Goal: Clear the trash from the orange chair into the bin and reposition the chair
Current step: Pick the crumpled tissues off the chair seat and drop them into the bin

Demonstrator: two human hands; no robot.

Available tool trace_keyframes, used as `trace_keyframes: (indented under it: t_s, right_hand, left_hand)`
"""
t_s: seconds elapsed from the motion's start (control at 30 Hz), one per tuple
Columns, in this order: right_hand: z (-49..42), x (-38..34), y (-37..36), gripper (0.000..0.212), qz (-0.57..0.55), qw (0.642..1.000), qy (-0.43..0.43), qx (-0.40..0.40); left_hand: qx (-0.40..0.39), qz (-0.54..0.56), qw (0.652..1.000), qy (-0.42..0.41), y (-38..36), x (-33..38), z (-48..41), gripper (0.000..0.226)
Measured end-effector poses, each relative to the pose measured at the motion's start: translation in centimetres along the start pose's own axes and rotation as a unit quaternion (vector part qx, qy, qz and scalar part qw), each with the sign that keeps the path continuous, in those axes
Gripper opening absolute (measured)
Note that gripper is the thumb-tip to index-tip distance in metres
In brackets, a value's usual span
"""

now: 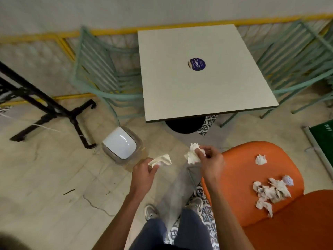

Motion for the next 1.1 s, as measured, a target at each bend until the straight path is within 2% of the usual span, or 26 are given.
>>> trace_keyframes:
  t_s: [0.17, 0.5, 0.87, 1.1]
  right_hand:
    - [4.1, -3.0, -7.7, 0.011, 0.010, 0.997, 0.015, -0.074]
    - [6.1, -3.5, -20.4, 0.015, 0.037, 0.974, -0.001, -0.224]
    - [0.8, 1.8, -33.9, 0.020, 0.180, 0.926, -0.008, -0.333]
    - [-1.3, 5.9, -39.2, 0.020, 0.262, 0.897, -0.010, -0.355]
  left_hand:
    - [0.060, 0.026, 0.996, 0.062, 5.3, -5.1, 2.5, 0.018]
    - [0.121, 0.029, 0.975, 0.186, 9.4, -11.7, 3.5, 0.018]
    - [0.120, 0.029, 0.949, 0.289, 7.8, -17.5, -1.8, 0.024]
    - [0.112, 0.054, 0.943, 0.310, 7.1, -18.5, -4.0, 0.029]
Point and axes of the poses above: each hand's wrist, its own z-axis away from the middle knuckle, its own y-axis out of the back of the hand, x = y × z, the point moved 1 cm from there along -z, towards the middle knuckle, and after that the axes turned 11 degrees about -z, right-handed, at the moved point
